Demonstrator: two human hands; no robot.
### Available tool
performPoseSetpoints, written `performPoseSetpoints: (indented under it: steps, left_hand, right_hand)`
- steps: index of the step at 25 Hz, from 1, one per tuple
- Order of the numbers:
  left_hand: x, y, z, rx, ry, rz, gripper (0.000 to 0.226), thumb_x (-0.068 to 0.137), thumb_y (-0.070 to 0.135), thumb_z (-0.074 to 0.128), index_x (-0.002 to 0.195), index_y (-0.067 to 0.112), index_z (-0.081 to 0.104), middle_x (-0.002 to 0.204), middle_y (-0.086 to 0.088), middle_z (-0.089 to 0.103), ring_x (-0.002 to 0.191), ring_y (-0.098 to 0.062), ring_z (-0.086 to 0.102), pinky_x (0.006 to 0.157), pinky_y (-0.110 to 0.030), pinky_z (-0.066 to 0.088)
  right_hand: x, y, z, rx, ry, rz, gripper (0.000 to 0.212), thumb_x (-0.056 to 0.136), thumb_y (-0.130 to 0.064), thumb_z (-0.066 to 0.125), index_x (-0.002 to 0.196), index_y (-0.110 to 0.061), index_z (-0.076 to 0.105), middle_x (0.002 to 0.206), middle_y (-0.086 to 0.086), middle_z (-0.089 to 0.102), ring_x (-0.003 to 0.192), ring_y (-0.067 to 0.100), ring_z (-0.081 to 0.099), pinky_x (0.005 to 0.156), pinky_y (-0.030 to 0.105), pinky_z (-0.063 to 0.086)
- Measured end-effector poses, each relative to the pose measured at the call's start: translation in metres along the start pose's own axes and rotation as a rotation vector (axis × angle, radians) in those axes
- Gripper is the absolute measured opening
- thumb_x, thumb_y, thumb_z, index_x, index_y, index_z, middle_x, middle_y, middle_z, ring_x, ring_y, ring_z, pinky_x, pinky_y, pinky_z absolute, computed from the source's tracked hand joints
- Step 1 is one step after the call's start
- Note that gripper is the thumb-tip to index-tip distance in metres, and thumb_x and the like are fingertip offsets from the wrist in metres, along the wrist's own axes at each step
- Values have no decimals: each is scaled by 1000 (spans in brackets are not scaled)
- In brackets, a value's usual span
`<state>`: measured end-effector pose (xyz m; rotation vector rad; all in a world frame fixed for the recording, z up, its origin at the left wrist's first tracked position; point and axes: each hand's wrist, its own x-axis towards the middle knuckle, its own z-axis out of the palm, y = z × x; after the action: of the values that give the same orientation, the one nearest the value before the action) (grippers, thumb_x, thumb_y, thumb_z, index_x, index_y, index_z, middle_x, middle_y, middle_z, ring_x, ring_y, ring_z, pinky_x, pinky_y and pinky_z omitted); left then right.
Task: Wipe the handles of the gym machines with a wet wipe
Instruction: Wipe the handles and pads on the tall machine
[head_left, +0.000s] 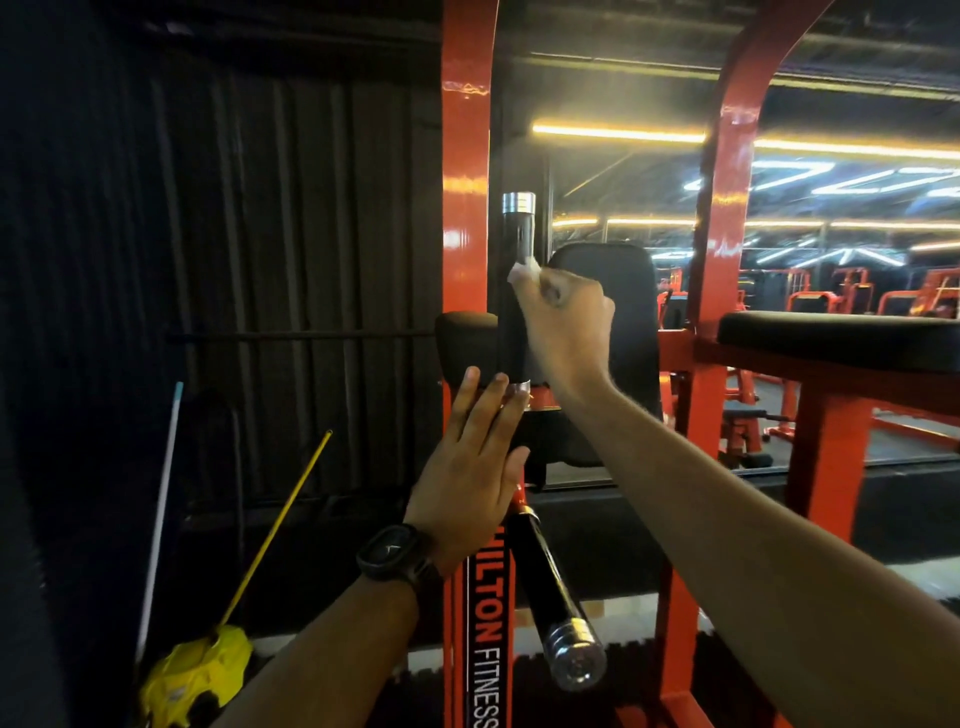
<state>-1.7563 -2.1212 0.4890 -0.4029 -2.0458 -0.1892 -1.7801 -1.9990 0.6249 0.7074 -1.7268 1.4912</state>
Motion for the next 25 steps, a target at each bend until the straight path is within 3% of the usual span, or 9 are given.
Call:
performPoseSetpoints:
  steps: [3,6,9,11,13,15,16,20,25]
  left_hand:
    - [1,1,-1,5,-10,-8,60,102,40,29,156,29,4,165,5,6,154,-14,-12,116,-45,20]
    - [1,3,-2,19,-16,-29,59,102,40,29,156,26,10,164,6,5,153,-12,-13,116,-47,22]
    - [0,2,-1,18,-24,-31,59,102,41,28,155,29,5,164,7,3,153,-12,-14,116,-46,21]
    - [1,1,0,10,-17,-28,60,102,41,28,155,30,4,164,8,2,153,-12,-14,116,-45,20]
    - [0,2,-1,-1,-7,-19,60,102,40,29,155,29,3,163,14,-4,153,-11,-16,117,-48,23]
    - [0,2,-1,-10,9,-9,61,103,39,30,154,29,-1,161,18,-9,153,-11,-15,117,-53,31]
    - [0,2,0,-19,18,-8,61,103,38,30,154,30,-2,161,18,-10,153,-12,-15,116,-53,32]
    - [-1,2,3,-23,48,19,63,102,38,31,154,26,-4,162,13,-10,153,-11,-16,118,-50,22]
    - [0,-1,5,-16,47,40,66,103,38,33,156,21,-2,165,6,-10,154,-18,-11,119,-45,20]
  right_hand:
    - [25,-20,6,35,133,0,36,102,-21,53,66,-20,57,58,-10,51,45,-4,42,48,11,35]
    - [12,0,9,-61,56,-131,21,105,-20,48,106,-20,68,79,-11,65,65,-10,58,60,10,46]
    - [11,0,1,-21,62,-196,26,104,-13,49,84,-20,65,65,-13,56,55,-7,52,57,9,41]
    - [16,-4,-2,-102,97,-279,22,102,-9,51,89,-19,66,78,-15,64,60,-14,53,66,1,40]
    - [10,20,-8,-340,-65,-467,27,100,-6,52,126,-7,61,118,0,67,88,-14,61,84,10,50]
    - [1,50,-22,-634,-310,-815,48,92,2,55,139,1,50,144,16,53,129,19,55,105,41,50]
    - [3,58,-32,-750,-369,-1007,52,86,5,55,138,3,52,147,19,49,137,29,47,109,47,45]
    - [35,36,-51,-973,-479,-1430,56,74,9,50,130,4,59,140,21,55,133,34,50,107,40,31]
    - [47,29,-50,-1032,-500,-1568,44,88,6,43,126,2,63,134,21,60,128,34,56,108,37,33]
